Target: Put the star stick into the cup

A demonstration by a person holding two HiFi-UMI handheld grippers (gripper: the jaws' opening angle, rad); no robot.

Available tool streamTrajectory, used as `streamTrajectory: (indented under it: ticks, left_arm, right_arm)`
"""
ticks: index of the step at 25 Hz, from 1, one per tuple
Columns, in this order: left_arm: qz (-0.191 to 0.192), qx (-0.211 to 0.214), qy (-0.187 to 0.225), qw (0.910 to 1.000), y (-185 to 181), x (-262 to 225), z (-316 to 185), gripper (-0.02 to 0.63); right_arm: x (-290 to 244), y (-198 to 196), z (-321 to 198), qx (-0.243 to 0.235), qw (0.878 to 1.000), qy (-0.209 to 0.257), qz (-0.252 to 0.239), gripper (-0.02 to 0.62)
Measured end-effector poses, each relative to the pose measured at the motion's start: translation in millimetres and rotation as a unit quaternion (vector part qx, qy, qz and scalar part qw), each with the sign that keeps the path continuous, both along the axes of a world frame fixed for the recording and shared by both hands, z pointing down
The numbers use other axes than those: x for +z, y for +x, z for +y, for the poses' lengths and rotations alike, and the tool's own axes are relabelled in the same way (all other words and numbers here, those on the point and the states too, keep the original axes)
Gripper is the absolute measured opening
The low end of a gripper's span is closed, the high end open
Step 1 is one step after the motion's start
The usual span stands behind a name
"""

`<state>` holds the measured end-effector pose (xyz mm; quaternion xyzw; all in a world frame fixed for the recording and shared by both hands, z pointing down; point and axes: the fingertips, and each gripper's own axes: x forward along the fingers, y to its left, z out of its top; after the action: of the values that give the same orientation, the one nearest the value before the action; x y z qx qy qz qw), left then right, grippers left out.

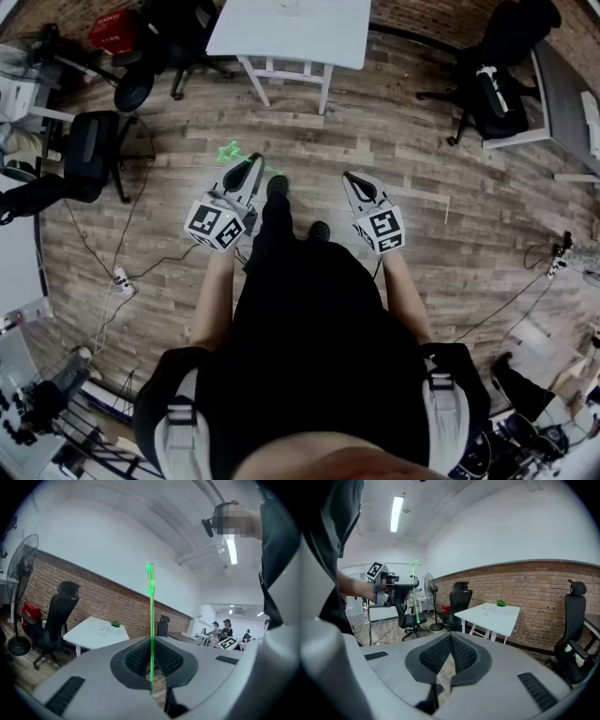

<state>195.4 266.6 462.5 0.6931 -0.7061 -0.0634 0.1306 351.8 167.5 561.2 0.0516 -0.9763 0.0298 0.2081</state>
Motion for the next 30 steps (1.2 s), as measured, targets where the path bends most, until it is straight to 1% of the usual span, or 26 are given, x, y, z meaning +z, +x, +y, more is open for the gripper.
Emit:
streamTrajectory:
  ticks: [3, 5, 7, 13, 19, 23, 27, 30]
  left_arm:
    - [-0.005, 0.001, -0.007, 1.0000, 23, 2, 11, 0.028]
    - [0.000, -0.008, -0.005, 1.0000, 31, 0, 17, 0.028]
    - [0.005, -0.016, 0.000, 0.9999, 33, -4, 20, 0.028]
    - [-0.013, -0.023, 0.005, 0.9996, 30, -14, 26, 0.028]
    - [-0.011, -0.024, 0.008, 0.9996, 13, -17, 28, 0.028]
    - [-0.008, -0.016, 0.012, 0.9998, 0, -15, 22, 0.028]
    - [-0.004, -0.006, 0.017, 0.9998, -23, -15, 15, 0.028]
    - [0.011, 0.005, 0.022, 0.9997, -46, -12, 4, 0.028]
  right_arm:
    - [0, 21, 5, 0.004, 1.000, 0.003, 0.002, -0.003]
    - [-3, 30, 6, 0.007, 1.000, 0.003, -0.003, -0.003]
    - [-7, 34, 4, 0.009, 1.000, 0.004, -0.009, -0.003]
    - [-11, 32, 0, 0.013, 1.000, -0.006, -0.028, -0.003]
    - [-15, 19, 3, 0.010, 1.000, 0.002, -0.022, -0.003]
    - [-16, 9, -4, 0.021, 1.000, 0.009, -0.020, -0.003]
    - [-15, -9, -10, 0.032, 0.999, 0.014, -0.012, -0.003]
    - [-20, -30, -15, 0.040, 0.999, 0.024, -0.011, -0.003]
